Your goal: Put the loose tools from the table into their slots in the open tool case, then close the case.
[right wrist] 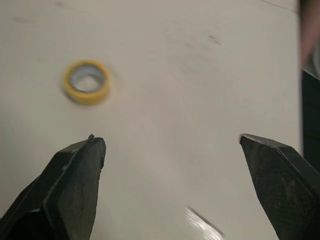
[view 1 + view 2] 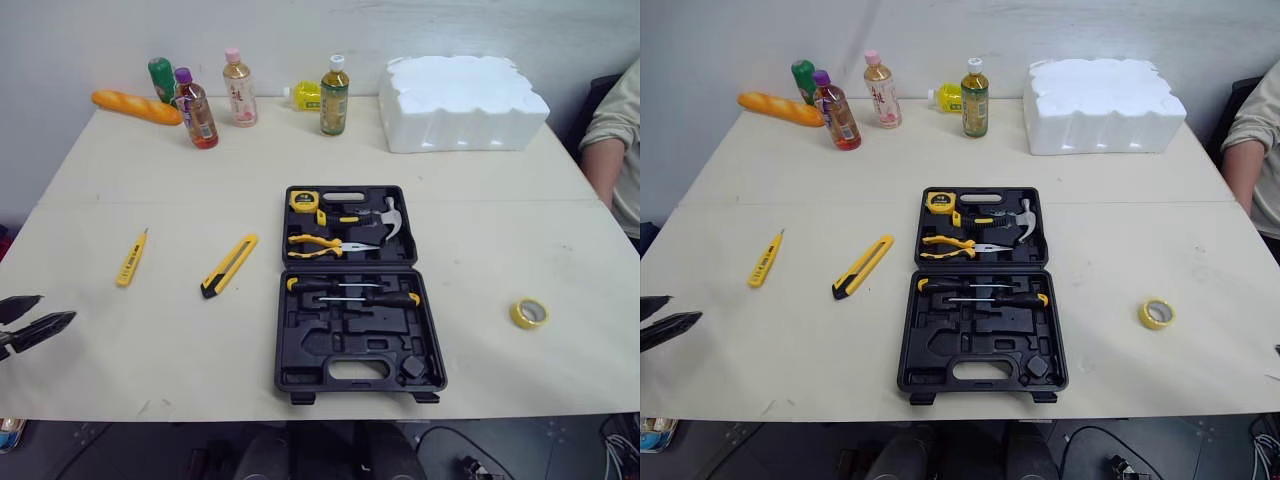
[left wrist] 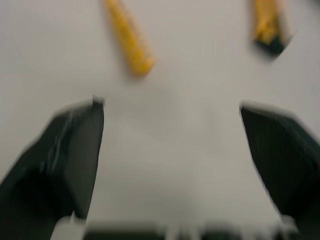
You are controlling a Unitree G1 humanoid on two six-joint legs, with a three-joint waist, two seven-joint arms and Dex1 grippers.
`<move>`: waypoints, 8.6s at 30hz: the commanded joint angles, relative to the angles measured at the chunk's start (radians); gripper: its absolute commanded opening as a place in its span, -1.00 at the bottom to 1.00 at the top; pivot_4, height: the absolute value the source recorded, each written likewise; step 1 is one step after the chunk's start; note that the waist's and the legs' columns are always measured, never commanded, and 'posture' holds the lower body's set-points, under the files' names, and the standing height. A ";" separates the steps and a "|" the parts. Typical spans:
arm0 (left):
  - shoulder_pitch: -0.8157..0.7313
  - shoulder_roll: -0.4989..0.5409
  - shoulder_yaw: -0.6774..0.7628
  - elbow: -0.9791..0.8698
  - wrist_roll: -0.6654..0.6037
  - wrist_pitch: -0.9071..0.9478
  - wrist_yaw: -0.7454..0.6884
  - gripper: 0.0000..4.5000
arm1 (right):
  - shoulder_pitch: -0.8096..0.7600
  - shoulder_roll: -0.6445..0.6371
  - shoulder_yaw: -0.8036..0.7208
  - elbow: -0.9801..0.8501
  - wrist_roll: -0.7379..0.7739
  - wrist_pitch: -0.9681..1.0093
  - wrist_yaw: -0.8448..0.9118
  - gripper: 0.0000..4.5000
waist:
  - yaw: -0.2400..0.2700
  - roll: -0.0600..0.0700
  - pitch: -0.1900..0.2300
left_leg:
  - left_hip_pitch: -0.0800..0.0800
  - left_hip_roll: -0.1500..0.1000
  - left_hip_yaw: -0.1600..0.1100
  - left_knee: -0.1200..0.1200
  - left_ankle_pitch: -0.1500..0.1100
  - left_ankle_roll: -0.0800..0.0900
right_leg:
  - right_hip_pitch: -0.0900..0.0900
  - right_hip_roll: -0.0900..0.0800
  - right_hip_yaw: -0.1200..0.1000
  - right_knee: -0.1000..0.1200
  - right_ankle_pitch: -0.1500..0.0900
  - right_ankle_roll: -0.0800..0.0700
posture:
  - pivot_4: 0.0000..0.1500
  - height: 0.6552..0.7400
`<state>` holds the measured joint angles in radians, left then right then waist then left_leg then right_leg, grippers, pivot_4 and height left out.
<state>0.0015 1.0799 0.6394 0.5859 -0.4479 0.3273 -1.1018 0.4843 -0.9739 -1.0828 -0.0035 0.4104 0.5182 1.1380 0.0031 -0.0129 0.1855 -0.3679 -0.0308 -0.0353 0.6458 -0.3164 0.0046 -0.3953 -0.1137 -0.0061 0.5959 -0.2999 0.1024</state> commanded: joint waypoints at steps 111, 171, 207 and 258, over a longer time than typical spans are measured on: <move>-0.804 -0.363 -1.179 -0.766 0.232 0.458 0.020 -0.76 | -0.112 0.000 0.285 -0.873 0.620 0.339 -0.297 1.00 | 0.023 -0.006 0.002 | -0.015 -0.001 0.003 0.017 0.007 0.003 | -0.014 0.013 -0.003 0.016 0.010 0.018 | 1.00 0.96; -0.656 -0.527 -1.091 -0.399 0.413 -0.121 -0.154 -0.98 | -0.155 0.012 0.423 -0.865 0.550 0.261 -0.346 1.00 | 0.021 -0.005 0.001 | 0.001 0.004 0.007 0.018 0.001 0.006 | 0.001 0.015 0.000 0.014 0.010 0.018 | 1.00 0.96; -0.603 -0.452 -1.082 -0.444 0.434 -0.025 -0.128 -0.98 | -0.160 0.025 0.443 -0.854 0.535 0.251 -0.358 1.00 | 0.008 0.003 -0.014 | 0.012 0.013 0.015 0.016 -0.006 0.003 | 0.005 0.017 0.012 0.014 0.007 0.012 | 1.00 0.96; -0.043 0.004 -0.004 -0.036 0.050 -0.027 0.054 0.99 | 0.176 0.069 -0.144 0.037 0.141 -0.092 -0.042 1.00 | 0.015 0.006 -0.008 | -0.002 0.016 0.022 -0.002 -0.009 0.004 | -0.012 0.011 0.011 -0.006 0.003 -0.007 | 1.00 0.96</move>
<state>-0.0340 1.0663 0.6222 0.5444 -0.4087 0.3327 -1.0514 0.6617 -0.8842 -1.1897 0.0199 0.5578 0.4667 1.0808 0.0182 -0.0072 0.1771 -0.3701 -0.0145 -0.0120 0.6438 -0.3258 0.0087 -0.4079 -0.1034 0.0059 0.5898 -0.2967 0.0957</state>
